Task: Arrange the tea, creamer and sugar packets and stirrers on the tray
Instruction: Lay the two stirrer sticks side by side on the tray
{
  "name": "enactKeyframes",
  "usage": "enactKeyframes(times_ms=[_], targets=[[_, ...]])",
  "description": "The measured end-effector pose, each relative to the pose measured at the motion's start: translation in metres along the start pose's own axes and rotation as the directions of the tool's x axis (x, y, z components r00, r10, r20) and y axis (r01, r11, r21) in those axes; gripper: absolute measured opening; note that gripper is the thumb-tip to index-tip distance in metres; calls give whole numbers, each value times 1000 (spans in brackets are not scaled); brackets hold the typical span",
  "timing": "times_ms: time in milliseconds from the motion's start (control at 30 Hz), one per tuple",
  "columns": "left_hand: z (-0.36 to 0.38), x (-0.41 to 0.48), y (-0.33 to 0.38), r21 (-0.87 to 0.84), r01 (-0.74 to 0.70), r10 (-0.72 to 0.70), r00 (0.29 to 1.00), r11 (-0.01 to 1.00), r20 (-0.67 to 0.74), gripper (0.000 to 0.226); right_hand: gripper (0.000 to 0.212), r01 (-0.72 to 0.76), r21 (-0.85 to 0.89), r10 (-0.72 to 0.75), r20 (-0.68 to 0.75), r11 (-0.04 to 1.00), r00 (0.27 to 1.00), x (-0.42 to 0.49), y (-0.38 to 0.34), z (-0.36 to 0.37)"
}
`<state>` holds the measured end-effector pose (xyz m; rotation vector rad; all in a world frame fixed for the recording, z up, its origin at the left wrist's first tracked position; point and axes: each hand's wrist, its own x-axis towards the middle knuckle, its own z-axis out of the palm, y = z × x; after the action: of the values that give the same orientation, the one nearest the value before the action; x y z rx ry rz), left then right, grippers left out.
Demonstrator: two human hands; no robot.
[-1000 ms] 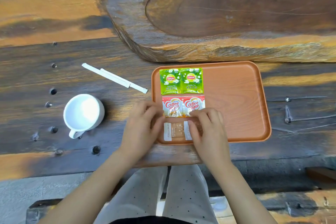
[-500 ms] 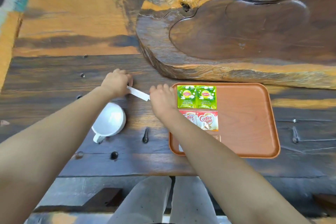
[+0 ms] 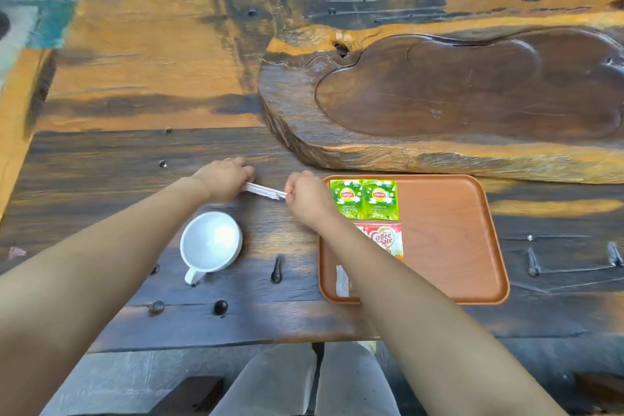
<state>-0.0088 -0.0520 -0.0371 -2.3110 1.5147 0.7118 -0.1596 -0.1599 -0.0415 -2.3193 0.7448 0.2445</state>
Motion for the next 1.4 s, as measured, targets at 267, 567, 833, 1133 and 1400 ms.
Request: enactKeyframes(times_ms=[267,567,833,1133,1400], targets=[[-27,-20,3,-278,-6,-32,991,961,-132,6,12,-94,260,87,36,961,996,-10,24,-62],[-63,-26,66,-688,-58,-144,962,723,-232,3,7,-171,561,204,3,810,979,-58,64,-135],[-85,-23,157,-947,-46,-315,937,319,-152,5,19,-266,814,397,48,516,917,-102,128,-161],[-63,-36,202,-880,15,-300,937,-475,177,20,22,-395,812,500,151,429,853,-150,190,-130],[-29,-64,210,-723,-33,-335,900,-690,279,25,10,-485,635,528,139,601,837,-142,206,-68]])
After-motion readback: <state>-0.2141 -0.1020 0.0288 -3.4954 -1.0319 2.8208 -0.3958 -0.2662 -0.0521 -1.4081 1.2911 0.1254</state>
